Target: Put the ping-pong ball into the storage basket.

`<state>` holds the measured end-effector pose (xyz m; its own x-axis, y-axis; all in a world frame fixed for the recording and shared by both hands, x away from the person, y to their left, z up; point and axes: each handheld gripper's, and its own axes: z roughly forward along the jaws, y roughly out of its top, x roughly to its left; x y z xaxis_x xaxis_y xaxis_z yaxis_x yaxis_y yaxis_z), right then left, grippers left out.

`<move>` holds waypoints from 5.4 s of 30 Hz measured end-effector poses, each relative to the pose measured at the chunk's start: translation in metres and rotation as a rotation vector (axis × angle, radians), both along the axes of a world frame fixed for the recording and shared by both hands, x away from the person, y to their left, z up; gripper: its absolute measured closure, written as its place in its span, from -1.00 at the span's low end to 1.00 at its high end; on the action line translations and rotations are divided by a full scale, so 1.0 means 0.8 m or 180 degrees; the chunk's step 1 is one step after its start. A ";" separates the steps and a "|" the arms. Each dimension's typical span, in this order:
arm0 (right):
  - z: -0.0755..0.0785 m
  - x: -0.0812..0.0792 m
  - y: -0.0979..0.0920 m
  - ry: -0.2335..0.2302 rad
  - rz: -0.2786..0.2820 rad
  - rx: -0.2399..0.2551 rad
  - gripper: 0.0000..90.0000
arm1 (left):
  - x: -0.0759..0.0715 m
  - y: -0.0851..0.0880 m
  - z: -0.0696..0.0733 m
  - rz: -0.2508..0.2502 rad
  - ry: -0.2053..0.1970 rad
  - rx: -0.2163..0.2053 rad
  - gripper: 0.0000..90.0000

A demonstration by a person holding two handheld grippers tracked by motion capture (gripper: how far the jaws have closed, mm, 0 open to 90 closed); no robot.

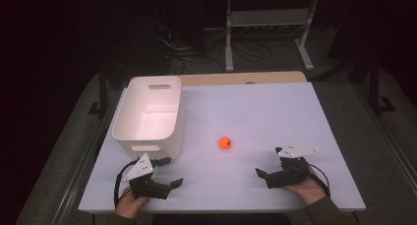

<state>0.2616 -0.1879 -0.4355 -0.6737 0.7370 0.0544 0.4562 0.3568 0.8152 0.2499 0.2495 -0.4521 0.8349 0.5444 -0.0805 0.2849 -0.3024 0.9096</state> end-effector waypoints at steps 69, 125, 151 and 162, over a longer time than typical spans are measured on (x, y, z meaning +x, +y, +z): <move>0.012 0.011 0.027 -0.0070 0.0125 -0.0064 -1.00 | -0.001 0.000 0.000 -0.0021 -0.0031 0.0009 -0.69; 0.010 0.038 0.054 0.0032 0.0136 0.0014 -1.00 | -0.001 0.000 0.000 -0.0014 -0.0046 0.0017 -0.69; 0.009 0.050 0.069 0.0051 0.0174 0.0013 -1.00 | -0.002 0.000 0.000 -0.0014 -0.0051 0.0018 -0.69; 0.011 0.055 0.074 0.0039 0.0185 0.0022 -1.00 | -0.002 0.000 0.000 -0.0015 -0.0051 0.0016 -0.69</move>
<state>0.3058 -0.1284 -0.4265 -0.7145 0.6963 0.0679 0.4450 0.3774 0.8121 0.2486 0.2496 -0.4519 0.8386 0.5410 -0.0645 0.2690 -0.3082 0.9125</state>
